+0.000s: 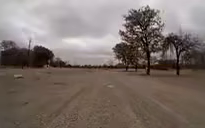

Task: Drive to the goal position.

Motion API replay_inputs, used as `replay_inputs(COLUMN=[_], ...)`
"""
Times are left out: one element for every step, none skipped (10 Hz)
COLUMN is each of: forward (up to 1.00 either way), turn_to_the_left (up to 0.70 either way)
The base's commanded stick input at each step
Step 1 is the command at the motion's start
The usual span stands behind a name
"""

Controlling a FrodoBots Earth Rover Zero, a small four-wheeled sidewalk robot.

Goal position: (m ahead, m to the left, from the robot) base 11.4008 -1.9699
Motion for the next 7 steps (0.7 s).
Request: replay_inputs(forward=[0.7, 0.7, 0.7, 0.7, 0.7, 0.7, 0.7], turn_to_the_left=[-0.01, -0.01, -0.01, -0.01, -0.01, -0.01, -0.01])
